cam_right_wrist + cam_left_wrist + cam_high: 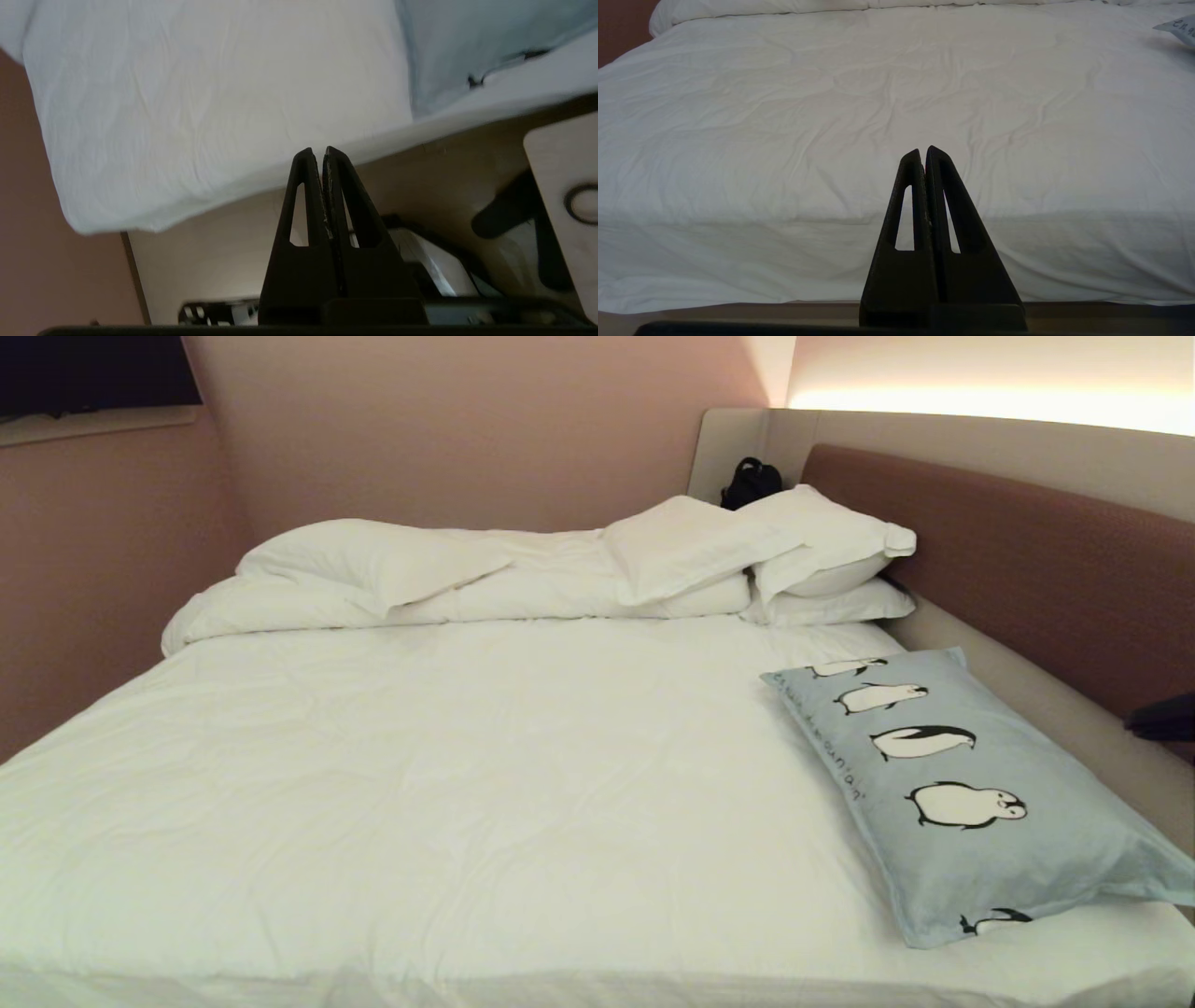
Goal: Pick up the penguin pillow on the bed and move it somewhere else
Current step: Pick up the pillow
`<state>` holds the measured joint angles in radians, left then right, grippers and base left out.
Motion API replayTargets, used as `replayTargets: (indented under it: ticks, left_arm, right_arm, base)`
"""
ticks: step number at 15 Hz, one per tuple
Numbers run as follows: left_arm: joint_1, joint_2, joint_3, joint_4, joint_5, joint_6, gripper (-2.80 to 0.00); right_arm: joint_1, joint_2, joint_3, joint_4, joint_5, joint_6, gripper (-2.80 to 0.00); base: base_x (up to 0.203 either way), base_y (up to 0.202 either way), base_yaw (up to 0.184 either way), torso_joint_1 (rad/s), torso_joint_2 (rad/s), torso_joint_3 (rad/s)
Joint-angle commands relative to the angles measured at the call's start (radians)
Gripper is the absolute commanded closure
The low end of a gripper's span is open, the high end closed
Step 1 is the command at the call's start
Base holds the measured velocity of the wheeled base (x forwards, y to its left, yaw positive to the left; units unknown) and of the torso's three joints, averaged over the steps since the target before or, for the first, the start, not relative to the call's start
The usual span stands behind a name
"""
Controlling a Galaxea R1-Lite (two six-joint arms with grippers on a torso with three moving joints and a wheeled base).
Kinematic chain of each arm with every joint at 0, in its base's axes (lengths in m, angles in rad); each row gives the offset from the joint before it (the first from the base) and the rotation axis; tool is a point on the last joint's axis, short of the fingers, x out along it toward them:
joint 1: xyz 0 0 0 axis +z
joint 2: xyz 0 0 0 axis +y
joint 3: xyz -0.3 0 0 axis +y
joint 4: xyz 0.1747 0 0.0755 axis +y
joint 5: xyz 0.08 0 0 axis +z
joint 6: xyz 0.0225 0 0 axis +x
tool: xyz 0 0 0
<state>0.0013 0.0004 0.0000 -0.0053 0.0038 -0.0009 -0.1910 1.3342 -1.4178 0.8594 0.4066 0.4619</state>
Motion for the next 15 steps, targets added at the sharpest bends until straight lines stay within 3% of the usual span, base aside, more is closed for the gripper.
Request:
replayTargets:
  ticks: [1, 8, 13, 15]
  left_arm:
    - [0.0, 0.0, 0.0, -0.001, 0.001, -0.001, 0.0]
    - [0.0, 0.0, 0.0, -0.001, 0.001, -0.001, 0.0]
    - [0.0, 0.0, 0.0, 0.0, 0.001, -0.001, 0.0]
    - [0.0, 0.0, 0.0, 0.0, 0.001, 0.0, 0.0]
  right_arm:
    - [0.006, -0.103, 0.044, 0.111, 0.132, -0.144, 0.0]
    - [0.046, -0.416, 0.255, 0.18, 0.205, -0.308, 0.0]
    - [0.185, -0.603, 0.299, 0.194, 0.205, -0.319, 0.0]
    - [0.193, -0.655, 0.306, 0.201, 0.198, -0.312, 0.0]
  base:
    - [0.0, 0.0, 0.0, 0.0, 0.0, 0.0]
    - [0.0, 0.0, 0.0, 0.0, 0.0, 0.0]
    - [0.0, 0.0, 0.0, 0.0, 0.0, 0.0]
    - [0.0, 0.0, 0.0, 0.0, 0.0, 0.0]
